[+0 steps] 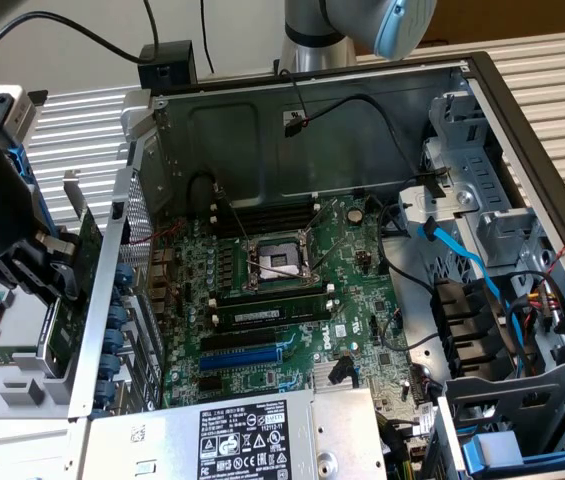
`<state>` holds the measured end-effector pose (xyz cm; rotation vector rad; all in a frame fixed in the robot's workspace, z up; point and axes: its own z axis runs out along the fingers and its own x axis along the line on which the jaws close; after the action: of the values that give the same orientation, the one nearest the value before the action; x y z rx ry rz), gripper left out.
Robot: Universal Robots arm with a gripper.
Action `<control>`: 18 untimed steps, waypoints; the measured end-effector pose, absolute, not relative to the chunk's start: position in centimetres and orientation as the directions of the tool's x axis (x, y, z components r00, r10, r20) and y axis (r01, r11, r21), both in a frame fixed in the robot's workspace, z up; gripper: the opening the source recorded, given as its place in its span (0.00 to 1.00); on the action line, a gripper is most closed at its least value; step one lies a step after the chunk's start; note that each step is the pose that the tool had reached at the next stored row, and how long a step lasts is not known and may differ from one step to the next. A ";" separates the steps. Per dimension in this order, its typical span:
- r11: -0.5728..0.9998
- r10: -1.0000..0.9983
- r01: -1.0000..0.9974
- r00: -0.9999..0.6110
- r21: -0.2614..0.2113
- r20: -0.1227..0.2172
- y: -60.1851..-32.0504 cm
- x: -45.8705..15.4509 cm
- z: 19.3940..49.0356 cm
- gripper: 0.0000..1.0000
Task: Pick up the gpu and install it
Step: 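Pick up the gpu and move the gpu toward the slot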
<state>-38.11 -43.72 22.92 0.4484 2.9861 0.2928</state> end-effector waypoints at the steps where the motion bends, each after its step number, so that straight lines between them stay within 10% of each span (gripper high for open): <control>1: 0.938 0.300 0.280 -0.951 0.205 -0.077 -43.7 -38.1 22.9 0.39; 18: 0.938 0.300 0.280 -0.951 0.205 -0.077 -43.7 -38.1 22.9 0.30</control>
<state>-38.11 -43.73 22.93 0.4482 2.9862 0.2927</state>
